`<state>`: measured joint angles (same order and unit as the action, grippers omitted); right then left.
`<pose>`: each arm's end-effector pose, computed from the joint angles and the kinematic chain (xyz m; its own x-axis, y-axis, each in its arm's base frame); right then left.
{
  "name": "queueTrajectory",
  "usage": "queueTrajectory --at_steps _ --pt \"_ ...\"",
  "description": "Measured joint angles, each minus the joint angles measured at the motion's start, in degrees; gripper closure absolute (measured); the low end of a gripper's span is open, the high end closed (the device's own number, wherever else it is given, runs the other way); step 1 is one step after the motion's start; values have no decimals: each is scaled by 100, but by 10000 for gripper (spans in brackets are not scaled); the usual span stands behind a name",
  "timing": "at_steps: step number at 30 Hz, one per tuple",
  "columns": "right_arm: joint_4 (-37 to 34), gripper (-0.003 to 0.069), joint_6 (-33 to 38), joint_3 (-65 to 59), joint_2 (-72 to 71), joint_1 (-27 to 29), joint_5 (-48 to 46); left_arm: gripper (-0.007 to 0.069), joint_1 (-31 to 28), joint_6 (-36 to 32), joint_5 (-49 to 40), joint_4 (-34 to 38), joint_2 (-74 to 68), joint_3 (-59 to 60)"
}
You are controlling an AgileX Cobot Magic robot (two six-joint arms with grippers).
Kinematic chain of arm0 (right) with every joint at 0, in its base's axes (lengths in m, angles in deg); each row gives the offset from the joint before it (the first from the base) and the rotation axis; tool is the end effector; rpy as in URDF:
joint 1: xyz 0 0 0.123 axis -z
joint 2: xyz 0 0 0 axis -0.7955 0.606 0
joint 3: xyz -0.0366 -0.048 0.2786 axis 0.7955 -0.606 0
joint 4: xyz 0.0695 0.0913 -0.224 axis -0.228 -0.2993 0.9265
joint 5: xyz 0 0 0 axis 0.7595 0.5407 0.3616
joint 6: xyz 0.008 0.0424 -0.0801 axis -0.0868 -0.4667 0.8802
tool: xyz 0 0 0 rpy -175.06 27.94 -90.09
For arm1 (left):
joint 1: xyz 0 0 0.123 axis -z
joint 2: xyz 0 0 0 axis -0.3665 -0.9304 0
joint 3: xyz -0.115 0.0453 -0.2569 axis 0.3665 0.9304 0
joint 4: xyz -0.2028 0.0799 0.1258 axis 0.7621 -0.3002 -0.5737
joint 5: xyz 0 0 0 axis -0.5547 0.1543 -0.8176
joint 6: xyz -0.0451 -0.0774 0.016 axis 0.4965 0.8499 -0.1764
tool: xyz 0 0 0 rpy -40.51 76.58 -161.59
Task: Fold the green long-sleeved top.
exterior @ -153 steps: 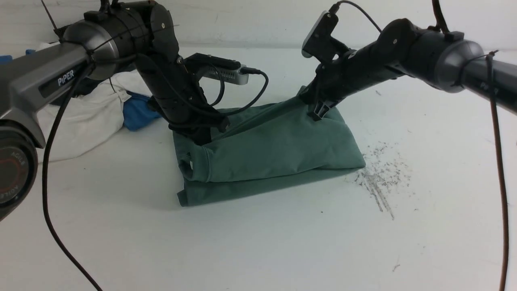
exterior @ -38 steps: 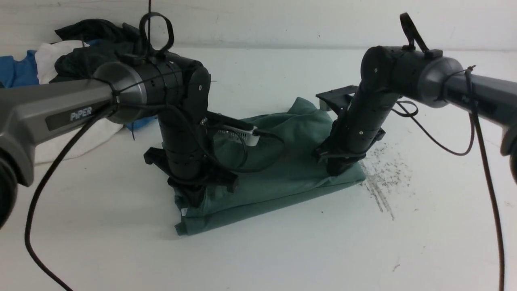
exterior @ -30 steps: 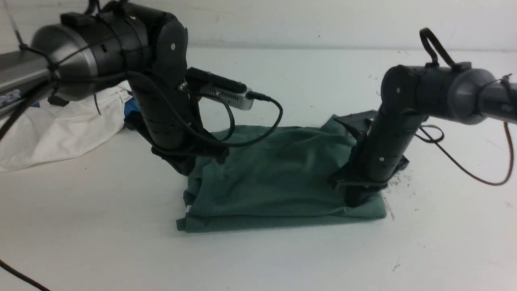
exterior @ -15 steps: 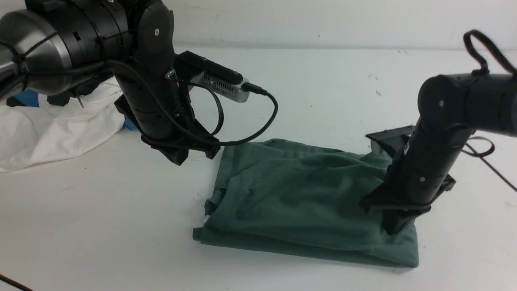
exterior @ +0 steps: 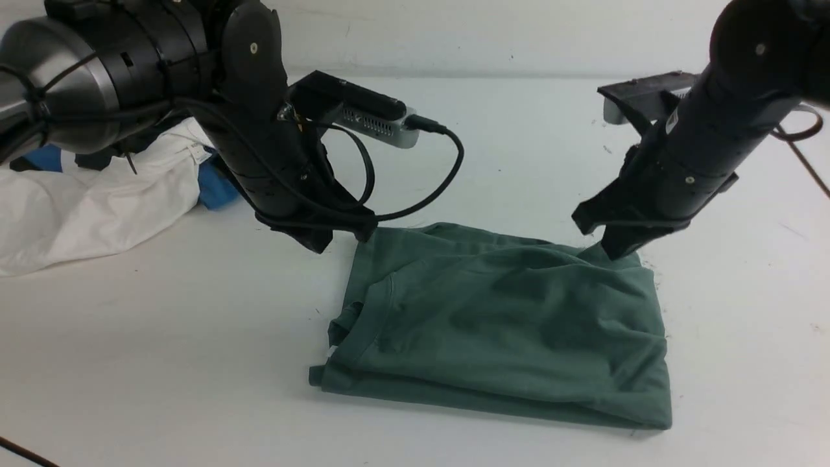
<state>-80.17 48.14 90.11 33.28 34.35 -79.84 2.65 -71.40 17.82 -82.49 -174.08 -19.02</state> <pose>0.3497 0.1256 0.2740 -0.8935 -0.3931 -0.2171 -0.4173 0.9054 0.0778 0.3438 -0.1602 0.2842 -0.8183 0.4495 -0.3582 0.4914 0.8704 -0.0303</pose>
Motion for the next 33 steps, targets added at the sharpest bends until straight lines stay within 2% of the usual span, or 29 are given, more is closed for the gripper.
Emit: queueTrajectory --at_steps 8,13,16,23,26,33 --pt "108 673 0 123 879 12 -20 629 0 -202 508 622 -654 0" --pt "41 673 -13 137 1355 244 940 629 0 -407 1165 1012 -1249 0" --pt "-163 673 -11 246 1583 378 1357 629 0 -384 1222 1018 -1374 0" --pt "-415 673 133 619 2079 439 1575 629 0 -347 1228 1018 -1327 0" --pt "-383 673 221 692 2058 444 1690 629 0 -347 1092 1018 -1243 0" --pt "32 673 368 712 1284 496 1295 629 0 -347 1008 1018 -890 0"
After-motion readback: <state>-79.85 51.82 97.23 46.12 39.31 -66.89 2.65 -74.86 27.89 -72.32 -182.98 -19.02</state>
